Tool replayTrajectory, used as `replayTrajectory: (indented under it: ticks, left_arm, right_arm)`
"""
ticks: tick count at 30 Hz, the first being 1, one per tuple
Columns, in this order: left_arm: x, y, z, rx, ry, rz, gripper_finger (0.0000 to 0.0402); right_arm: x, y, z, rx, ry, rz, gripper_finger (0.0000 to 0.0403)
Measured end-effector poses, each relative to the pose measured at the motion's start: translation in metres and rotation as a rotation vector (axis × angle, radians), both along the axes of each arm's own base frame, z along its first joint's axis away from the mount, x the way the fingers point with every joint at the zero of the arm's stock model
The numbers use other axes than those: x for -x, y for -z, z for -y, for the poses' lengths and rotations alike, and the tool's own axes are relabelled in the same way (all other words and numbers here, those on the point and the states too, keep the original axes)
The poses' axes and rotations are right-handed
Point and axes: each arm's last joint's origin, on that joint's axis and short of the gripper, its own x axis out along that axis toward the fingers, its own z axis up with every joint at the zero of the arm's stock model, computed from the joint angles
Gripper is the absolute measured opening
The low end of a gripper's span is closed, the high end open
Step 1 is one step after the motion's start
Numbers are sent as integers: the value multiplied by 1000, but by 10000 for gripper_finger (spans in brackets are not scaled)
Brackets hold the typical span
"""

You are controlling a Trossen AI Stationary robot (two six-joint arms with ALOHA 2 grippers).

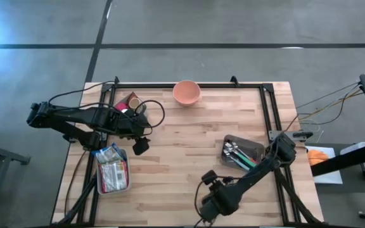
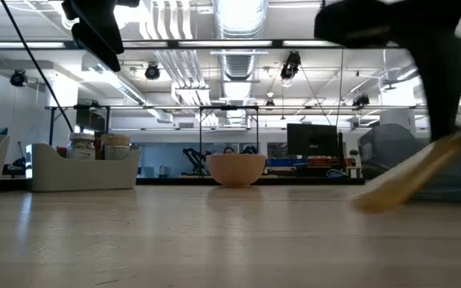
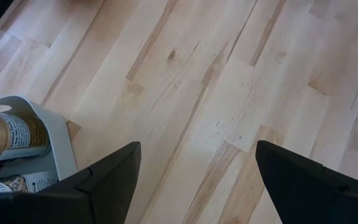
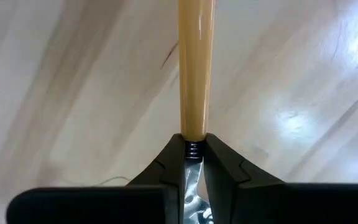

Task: Pick & Place Food Item
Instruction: Put the yellow spoon into the black bin

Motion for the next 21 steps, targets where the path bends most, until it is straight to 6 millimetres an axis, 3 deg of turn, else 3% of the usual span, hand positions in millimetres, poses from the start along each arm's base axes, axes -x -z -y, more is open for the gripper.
replayTrajectory:
  ticks: [7,13,21]
  left_arm:
    - [0,0,0,0,0,0,323]
    - [0,0,0,0,0,0,323]
    - [0,0,0,0,0,0,323]
  right_arm:
    - [19,-24,-17,20,-447,-126,30]
    - [24,-48,-24,-215,-588,-136,29]
    - [37,-70,-30,-262,-784,-69,29]
